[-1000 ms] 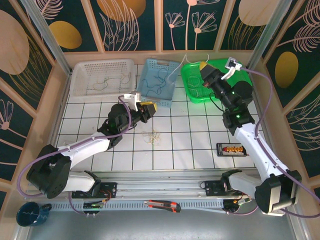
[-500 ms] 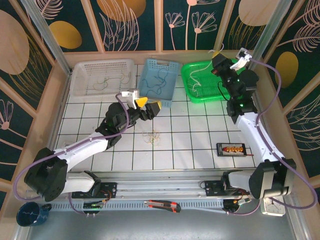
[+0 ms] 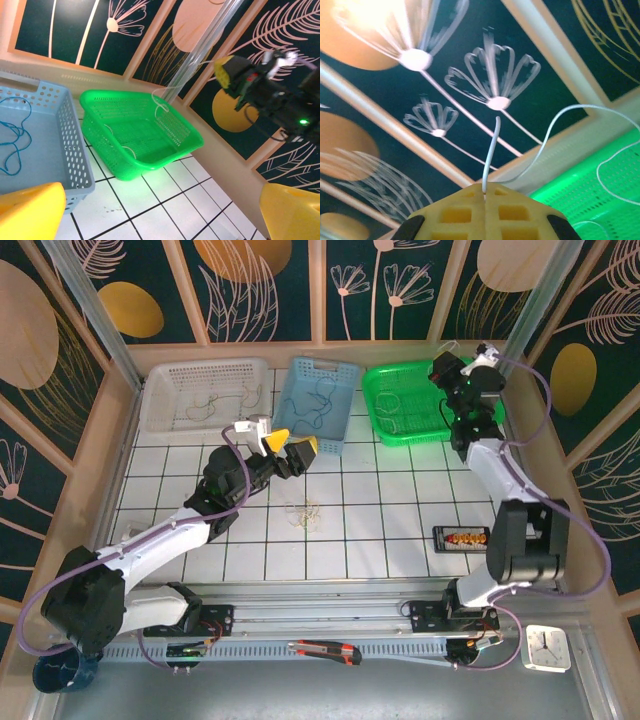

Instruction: Untangle the cables

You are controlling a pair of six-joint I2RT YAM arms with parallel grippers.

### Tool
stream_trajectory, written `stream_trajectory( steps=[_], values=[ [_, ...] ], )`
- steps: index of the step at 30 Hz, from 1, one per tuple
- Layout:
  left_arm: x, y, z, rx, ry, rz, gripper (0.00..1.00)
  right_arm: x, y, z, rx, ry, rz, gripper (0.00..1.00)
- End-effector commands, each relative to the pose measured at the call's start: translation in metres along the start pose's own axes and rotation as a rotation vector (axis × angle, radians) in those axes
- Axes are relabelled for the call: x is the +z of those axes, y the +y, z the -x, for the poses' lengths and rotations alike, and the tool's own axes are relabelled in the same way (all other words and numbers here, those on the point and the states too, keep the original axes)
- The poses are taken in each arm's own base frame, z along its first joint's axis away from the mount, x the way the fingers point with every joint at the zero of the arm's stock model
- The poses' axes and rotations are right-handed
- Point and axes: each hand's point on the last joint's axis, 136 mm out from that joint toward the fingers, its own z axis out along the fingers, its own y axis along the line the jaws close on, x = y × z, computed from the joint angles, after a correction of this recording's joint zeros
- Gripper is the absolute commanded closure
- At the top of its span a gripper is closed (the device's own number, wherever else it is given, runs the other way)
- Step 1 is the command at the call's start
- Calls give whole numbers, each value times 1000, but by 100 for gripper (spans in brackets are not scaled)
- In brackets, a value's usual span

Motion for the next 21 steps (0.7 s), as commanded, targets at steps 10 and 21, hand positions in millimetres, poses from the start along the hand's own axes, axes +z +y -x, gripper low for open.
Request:
stream_trajectory(
  steps=[10,21],
  values=[
    [-1,3,2,3,-10,13,1,19,-28,-10,-32,52,-29,48],
    [1,22,-16,-9,47,83,1,-18,27,-27,-16,121,127,47]
  ],
)
